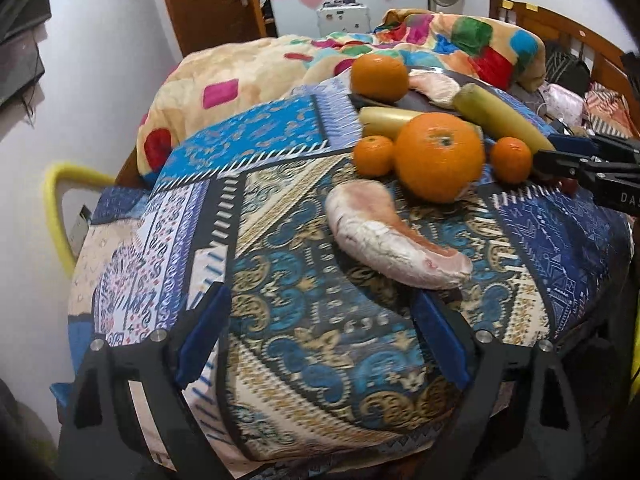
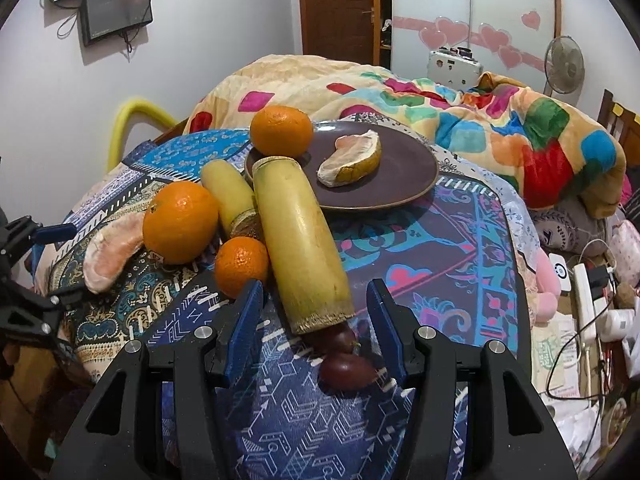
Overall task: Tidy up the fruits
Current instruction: 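Move the right gripper to the large yellow banana while the left gripper approaches the other pomelo segment, then grasp the banana with the right gripper while the left gripper grasps the pomelo segment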
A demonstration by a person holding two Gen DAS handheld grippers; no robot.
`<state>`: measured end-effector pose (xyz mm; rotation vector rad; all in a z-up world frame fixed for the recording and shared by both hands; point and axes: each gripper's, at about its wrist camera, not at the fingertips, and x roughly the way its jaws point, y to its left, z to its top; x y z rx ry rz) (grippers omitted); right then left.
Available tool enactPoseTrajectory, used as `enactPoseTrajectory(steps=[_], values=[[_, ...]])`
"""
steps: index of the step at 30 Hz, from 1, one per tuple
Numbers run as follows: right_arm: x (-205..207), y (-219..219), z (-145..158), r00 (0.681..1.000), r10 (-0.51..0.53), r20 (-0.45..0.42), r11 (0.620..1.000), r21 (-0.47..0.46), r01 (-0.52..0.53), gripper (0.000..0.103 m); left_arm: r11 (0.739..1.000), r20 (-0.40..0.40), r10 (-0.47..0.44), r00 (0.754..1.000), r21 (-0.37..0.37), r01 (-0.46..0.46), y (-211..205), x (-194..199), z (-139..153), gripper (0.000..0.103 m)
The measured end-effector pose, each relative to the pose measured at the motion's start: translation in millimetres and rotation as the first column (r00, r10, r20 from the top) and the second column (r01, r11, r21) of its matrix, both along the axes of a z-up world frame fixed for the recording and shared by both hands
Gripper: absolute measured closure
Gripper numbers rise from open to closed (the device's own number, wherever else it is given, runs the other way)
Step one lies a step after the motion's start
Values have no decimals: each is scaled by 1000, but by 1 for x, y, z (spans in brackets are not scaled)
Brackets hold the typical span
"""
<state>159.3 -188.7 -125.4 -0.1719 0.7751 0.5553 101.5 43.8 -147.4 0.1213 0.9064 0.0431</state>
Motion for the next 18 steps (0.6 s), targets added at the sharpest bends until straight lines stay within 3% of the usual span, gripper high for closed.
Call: enactPoseTrajectory(steps=[5,10,12,18], values=[[8,0,1,1000,2,-17,1000,15,-2,53,1000,-6,16,1000,26,-15,12,-4,0,10],[16,4,-2,999,24,-35,1000,7,-24,57,999,-16,41,999,-1,-42,29,-9,2,10],[18,6,-3,998,42,-44,999,12,-42,63,999,-12,48,999,2,-48,33,-13,3,10],[15,9,-3,998,59,-36,998,-12,-59,63,997,-6,81,997,-18,-82,43,-15,8,10]])
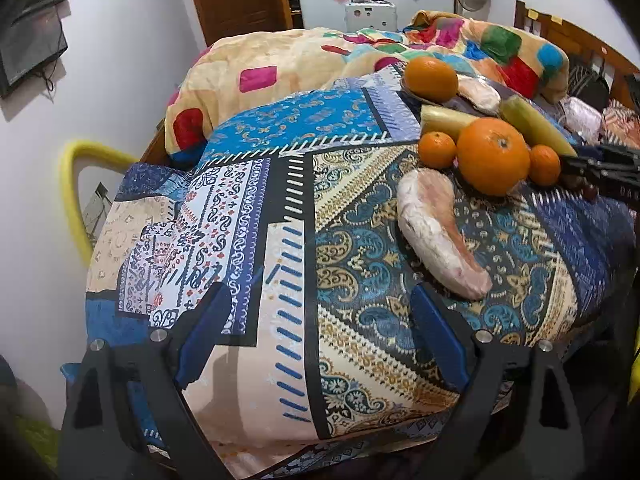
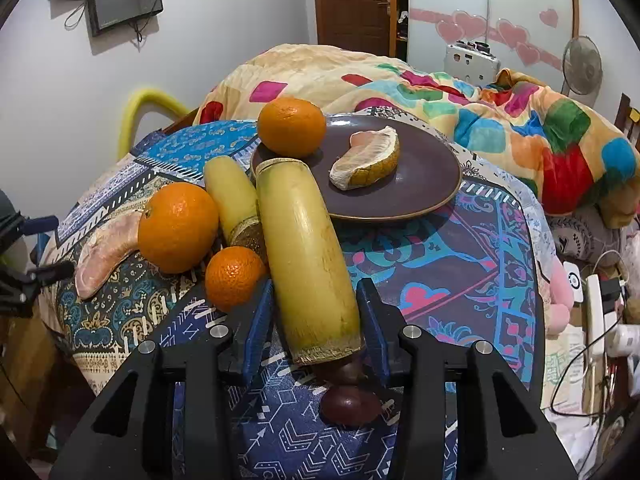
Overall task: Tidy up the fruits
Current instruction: 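Grasp the banana with the right gripper while the left gripper grasps the pomelo segment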
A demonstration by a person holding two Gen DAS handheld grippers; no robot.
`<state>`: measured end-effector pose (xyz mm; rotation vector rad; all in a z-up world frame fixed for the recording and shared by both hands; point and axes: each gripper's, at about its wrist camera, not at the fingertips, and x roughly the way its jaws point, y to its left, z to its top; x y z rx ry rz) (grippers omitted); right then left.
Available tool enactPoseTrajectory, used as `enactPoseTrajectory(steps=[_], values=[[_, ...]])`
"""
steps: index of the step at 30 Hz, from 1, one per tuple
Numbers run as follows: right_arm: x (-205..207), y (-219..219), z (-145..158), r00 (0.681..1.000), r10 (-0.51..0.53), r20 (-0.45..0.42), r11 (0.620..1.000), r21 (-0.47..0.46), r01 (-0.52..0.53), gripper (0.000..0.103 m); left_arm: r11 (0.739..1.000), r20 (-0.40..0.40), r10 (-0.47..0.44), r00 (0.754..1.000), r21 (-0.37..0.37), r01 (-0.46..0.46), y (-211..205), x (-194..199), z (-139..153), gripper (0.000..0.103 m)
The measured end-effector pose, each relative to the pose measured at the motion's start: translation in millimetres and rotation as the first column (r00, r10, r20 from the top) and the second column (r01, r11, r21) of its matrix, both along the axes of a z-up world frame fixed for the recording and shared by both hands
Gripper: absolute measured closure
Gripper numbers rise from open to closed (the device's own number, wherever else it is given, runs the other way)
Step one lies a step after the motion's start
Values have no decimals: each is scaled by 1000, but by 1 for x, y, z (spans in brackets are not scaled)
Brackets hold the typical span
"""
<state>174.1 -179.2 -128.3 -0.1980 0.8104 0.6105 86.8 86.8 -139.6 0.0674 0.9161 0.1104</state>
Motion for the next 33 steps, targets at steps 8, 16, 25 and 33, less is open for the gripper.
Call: enactPoseTrajectory(steps=[8,16,25,33], values=[[8,4,4,1000,6,-25,1000,7,-6,62,997,29,-11,1000,-81,13,-11,27,11,10],[17,14,9,999,38,3,999,5,-38,62,992,8,-107,994,-69,107,-42,50,2,10],[22,15,7,998,60,-7,998,19,-60,64,979,-27,-160,987,-134,155,-51,71,-12,35],[21,13,6,999,41,-11,999,34,-41,64,983,-20,-139,990,-123,136,-49,69,-10,58]])
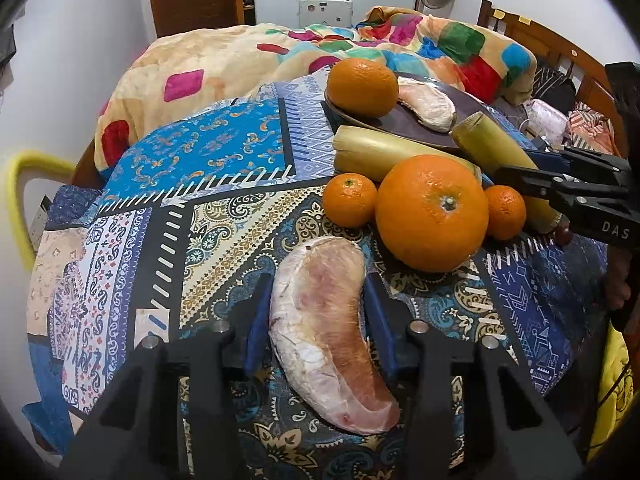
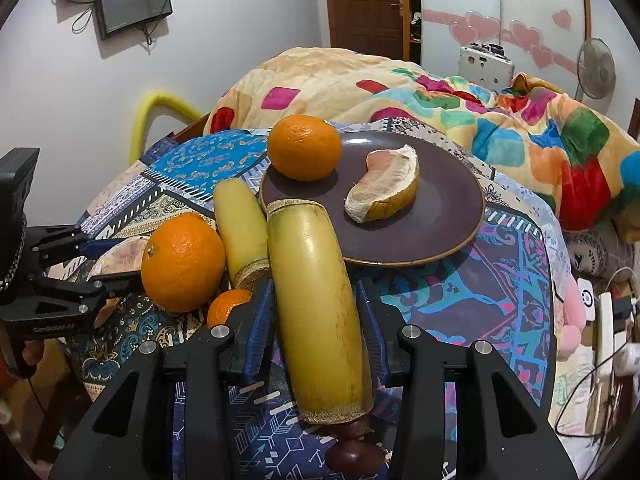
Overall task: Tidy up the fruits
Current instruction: 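Grasp the banana with the right gripper while the left gripper grasps the pomelo segment, then lift and set the banana on the plate with the right gripper while the left gripper places the segment there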
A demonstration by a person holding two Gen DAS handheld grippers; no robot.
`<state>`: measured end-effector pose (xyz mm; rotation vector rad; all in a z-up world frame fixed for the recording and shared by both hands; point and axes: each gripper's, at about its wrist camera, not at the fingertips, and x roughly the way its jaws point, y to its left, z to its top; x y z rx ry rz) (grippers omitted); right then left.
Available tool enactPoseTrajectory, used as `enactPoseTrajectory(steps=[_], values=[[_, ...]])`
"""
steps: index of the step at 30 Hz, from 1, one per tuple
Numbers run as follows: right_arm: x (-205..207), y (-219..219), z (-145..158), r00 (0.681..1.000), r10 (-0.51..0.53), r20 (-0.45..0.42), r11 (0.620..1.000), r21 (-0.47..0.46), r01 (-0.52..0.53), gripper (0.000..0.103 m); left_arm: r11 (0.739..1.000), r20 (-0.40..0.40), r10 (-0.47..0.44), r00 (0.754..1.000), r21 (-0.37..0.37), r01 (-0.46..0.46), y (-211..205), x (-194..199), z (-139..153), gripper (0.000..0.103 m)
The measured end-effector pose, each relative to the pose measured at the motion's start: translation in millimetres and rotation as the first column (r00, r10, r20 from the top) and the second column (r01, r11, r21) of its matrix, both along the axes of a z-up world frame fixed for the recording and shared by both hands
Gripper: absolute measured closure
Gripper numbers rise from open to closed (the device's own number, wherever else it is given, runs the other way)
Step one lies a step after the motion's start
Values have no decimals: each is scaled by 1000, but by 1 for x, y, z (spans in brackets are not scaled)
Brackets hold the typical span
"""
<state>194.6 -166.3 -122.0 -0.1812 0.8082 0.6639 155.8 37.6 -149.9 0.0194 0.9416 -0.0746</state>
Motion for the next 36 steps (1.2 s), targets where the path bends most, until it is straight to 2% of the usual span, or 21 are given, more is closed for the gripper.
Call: enactPoseTrajectory(steps=[5,12,15,17,24,36], values=[[-4,-3,2,1000,-23,2,1000,14,23,66,1000,8,2,1000,22,-2,0,-5,3,62],[-12,-14,18,998,-58,28,997,58,56,68,998,69,54,996,-26,-52,10,-14,30,65],[-18,-19,28,996,-70,58,995,73,66,68,998,96,56,994,-40,-52,10,-16,46,81],[-21,-22,35,994,-77,74,994,83,71,68,997,103,55,993,-59,-49,10,-14,52,82],[-27,-32,55,988,-98,119,990,109,85,68,999,153,41,987,-14,-39,-3,-8,63,82],[-15,-48,71,975,-148,167,982,144,125,68,1000,250,15,968,10,-18,-23,14,98,83]])
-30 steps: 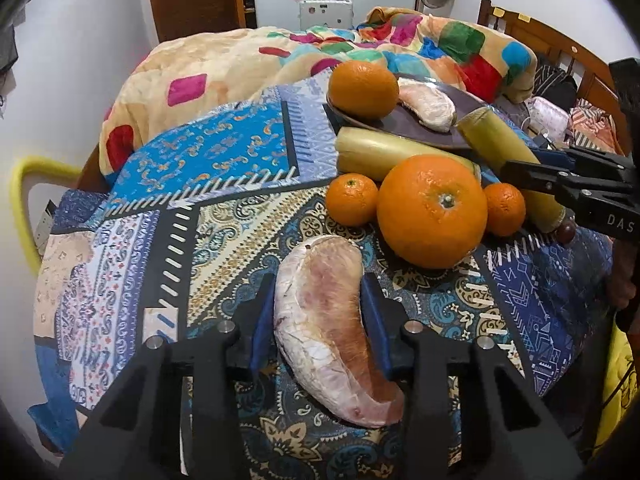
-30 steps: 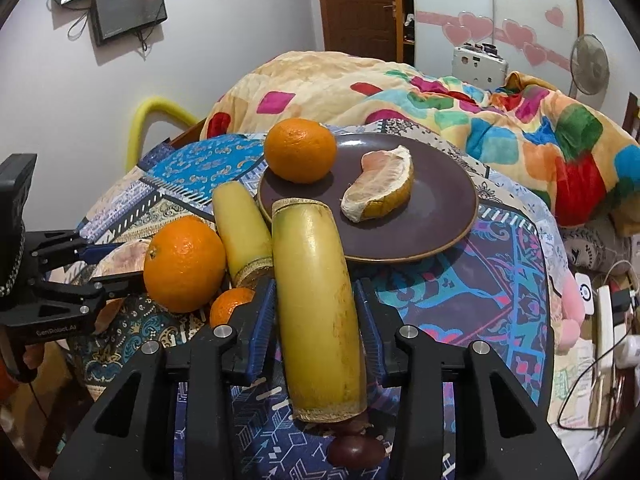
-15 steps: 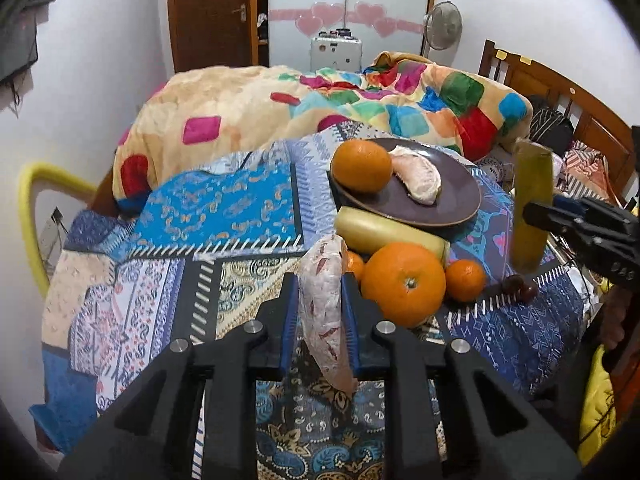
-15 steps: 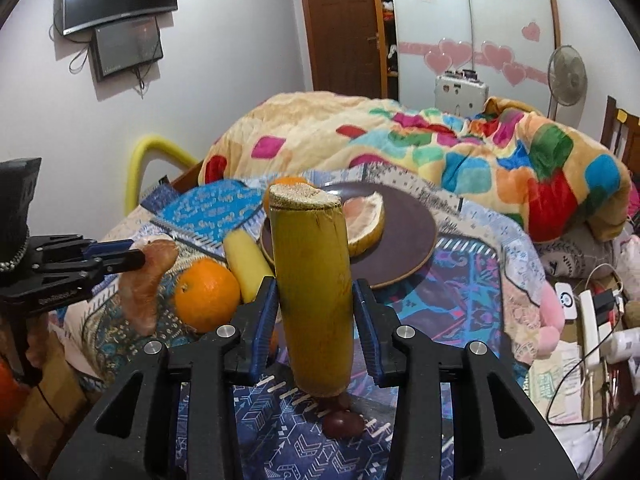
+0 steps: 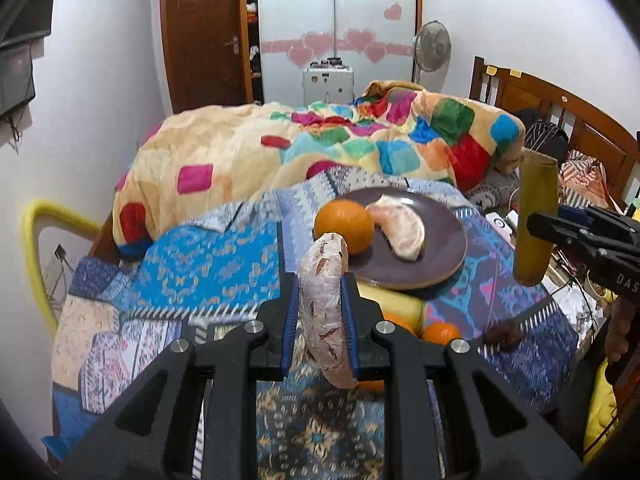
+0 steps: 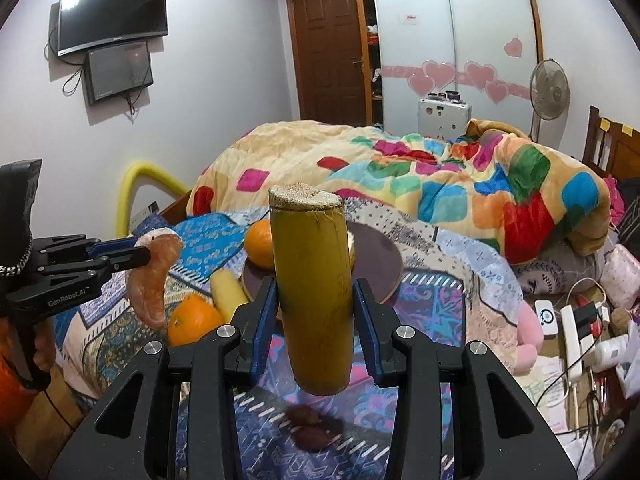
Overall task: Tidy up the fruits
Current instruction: 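Lift and set the banana on the plate with the right gripper while the left gripper places the segment there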
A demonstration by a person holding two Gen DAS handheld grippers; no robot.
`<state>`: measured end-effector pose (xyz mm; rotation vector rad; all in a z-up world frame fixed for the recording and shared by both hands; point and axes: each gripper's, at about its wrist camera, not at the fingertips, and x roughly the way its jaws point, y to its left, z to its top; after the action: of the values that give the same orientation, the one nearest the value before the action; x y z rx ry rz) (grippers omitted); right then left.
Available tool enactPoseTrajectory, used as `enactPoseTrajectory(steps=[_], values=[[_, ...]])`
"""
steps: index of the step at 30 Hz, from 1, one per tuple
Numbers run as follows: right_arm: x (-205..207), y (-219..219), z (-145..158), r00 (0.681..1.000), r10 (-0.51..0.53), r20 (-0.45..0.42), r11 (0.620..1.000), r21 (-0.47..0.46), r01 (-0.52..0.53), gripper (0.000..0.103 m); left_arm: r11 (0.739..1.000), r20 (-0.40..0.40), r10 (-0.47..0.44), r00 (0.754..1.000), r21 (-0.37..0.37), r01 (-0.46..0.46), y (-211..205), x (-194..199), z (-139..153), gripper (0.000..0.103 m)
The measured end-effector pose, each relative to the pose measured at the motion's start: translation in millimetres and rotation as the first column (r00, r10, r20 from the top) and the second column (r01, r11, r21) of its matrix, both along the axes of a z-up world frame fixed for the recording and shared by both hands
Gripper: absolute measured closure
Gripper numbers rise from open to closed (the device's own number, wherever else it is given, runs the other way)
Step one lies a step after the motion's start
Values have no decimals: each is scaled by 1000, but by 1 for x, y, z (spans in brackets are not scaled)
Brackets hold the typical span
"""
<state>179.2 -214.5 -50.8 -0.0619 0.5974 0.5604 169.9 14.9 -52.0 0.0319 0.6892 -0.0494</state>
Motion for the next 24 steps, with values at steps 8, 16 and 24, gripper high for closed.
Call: enactPoseTrajectory(steps=[8,16,24], values=[[19,-1,1,1000,-19,8,1000,11,19,68,1000,26,-23,999,9,23,-14,28,8,83],[38,1,-4,1000,-29,-1,999,14,29,68,998,33,-59,998,3,59,-31,62,8,83],[66,8,-17,999,-38,-38,999,-25,37,68,996,-5,-94,996,7,94,-49,96,-5,83]])
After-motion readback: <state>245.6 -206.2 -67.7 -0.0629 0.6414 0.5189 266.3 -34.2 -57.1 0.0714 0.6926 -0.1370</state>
